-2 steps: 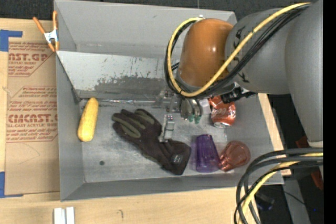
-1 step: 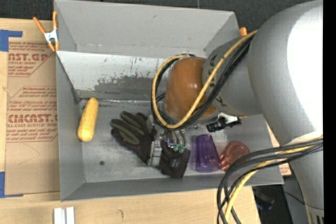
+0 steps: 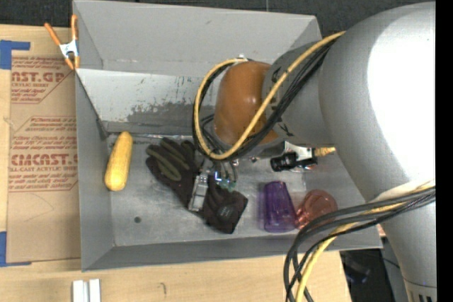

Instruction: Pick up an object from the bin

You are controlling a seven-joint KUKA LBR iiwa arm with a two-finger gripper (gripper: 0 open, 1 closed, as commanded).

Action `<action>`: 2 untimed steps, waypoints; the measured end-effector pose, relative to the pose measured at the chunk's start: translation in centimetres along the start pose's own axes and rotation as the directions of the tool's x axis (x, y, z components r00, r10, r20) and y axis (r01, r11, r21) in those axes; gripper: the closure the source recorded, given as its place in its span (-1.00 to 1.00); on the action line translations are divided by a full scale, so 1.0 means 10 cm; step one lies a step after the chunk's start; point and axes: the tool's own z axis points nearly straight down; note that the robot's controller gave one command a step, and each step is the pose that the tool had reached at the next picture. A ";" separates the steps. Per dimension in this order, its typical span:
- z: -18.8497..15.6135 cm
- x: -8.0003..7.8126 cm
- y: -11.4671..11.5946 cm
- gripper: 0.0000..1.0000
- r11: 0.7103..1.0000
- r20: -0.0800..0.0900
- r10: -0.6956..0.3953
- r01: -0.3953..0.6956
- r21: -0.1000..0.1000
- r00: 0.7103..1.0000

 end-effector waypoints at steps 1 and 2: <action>0.01 0.13 -0.11 -1.00 0.995 0.009 -0.101 0.101 -0.002 0.995; -0.02 -0.01 0.01 1.00 1.000 0.002 -0.001 0.001 -0.002 1.000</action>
Offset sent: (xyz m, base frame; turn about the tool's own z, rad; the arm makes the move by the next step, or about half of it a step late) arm 0.0000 0.0000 0.0000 0.0000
